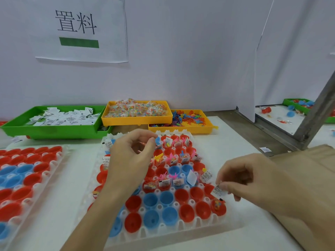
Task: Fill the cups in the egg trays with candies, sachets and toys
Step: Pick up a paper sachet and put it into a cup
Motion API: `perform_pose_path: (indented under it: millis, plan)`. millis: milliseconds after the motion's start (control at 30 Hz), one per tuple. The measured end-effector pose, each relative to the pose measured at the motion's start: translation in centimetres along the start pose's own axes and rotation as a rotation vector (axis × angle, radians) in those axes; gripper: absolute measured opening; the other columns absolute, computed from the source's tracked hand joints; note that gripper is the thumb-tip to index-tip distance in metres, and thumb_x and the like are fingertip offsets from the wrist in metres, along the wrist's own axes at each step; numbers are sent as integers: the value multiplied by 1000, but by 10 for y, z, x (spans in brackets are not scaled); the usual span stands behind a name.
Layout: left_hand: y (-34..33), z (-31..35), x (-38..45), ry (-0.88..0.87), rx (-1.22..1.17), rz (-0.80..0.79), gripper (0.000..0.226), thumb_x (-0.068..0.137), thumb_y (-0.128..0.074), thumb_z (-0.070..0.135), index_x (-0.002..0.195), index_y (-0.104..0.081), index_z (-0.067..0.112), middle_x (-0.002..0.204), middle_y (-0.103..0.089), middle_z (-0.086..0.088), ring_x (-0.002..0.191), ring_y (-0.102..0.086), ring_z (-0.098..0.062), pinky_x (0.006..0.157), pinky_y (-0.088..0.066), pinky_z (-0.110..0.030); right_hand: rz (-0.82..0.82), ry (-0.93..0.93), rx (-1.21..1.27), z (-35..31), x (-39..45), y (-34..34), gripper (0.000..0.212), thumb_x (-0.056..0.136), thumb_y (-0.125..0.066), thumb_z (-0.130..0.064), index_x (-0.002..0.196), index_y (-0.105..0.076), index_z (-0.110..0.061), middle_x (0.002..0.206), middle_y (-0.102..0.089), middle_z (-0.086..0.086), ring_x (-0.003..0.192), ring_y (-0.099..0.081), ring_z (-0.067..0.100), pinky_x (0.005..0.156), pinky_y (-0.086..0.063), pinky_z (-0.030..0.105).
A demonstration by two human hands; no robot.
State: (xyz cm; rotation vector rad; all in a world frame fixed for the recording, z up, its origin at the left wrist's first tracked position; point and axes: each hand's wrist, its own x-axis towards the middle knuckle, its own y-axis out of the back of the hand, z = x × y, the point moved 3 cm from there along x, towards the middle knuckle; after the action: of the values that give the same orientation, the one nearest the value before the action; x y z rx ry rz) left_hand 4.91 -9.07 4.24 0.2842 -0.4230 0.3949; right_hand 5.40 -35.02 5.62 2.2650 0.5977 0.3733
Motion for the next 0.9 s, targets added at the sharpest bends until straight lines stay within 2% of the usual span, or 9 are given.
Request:
perform_pose_path:
  millis: [67,100,167,200,267,300,367,533,900]
  plan:
    - [0,2,-1,-17,10,-7,18,92,-64,8,90,-73,22,77,-70,0,69,-65,-23,64,-57,-37,41,-18,-119,2,-9,-3,8,78,-71,-42,85,-72,-40,73,-72,-11,62,-69,12,60,-57,31]
    - [0,2,-1,-26,21,-9,18,91,-63,7,90,-73,22,78,-70,0,69,-65,-23,64,-57,-38,56,-15,-195,1,-12,-4,17,74,-64,-54,87,-70,-44,74,-71,-17,65,-69,10,61,-57,32]
    - [0,2,-1,-34,45,-8,19,91,-63,6,91,-73,22,78,-70,0,68,-64,-22,64,-57,-39,53,-7,-337,-3,-15,-5,27,71,-53,-65,90,-65,-51,79,-68,-27,72,-67,5,62,-56,32]
    - [1,2,-1,-33,53,-5,20,91,-62,6,92,-73,23,79,-70,1,68,-65,-21,64,-57,-39,44,1,-385,-6,-16,-7,25,71,-52,-66,90,-64,-53,80,-67,-30,74,-66,3,63,-54,28]
    - [1,1,-1,-27,60,0,20,91,-62,7,92,-73,23,79,-70,2,67,-65,-21,64,-58,-40,44,-14,-413,-11,-15,-10,10,76,-62,-57,82,-65,-50,77,-65,-32,75,-63,-3,61,-46,14]
    - [1,1,-1,-26,61,0,20,91,-62,7,92,-73,23,79,-70,2,68,-64,-21,64,-58,-41,42,-21,-395,-13,-15,-11,5,79,-69,-47,75,-66,-45,75,-65,-30,73,-62,-4,60,-43,12]
    - [1,1,-1,-30,62,-1,20,91,-62,6,92,-73,22,79,-70,0,68,-64,-21,64,-57,-42,37,-23,-358,-17,-15,-14,20,82,-75,-31,68,-64,-41,73,-64,-28,68,-59,-5,60,-41,8]
    - [-1,2,-1,-40,78,-11,20,91,-62,6,93,-74,22,81,-70,1,69,-65,-19,65,-57,-43,4,-13,-364,-22,-17,-17,24,84,-73,-29,68,-60,-42,77,-65,-24,67,-58,-2,60,-41,8]
    - [-1,1,-1,-43,74,-15,21,91,-62,5,93,-73,22,79,-70,2,70,-65,-20,65,-58,-46,21,94,-376,-11,-16,-26,39,79,-74,-20,64,-52,-48,73,-64,-19,64,-59,1,57,-39,6]
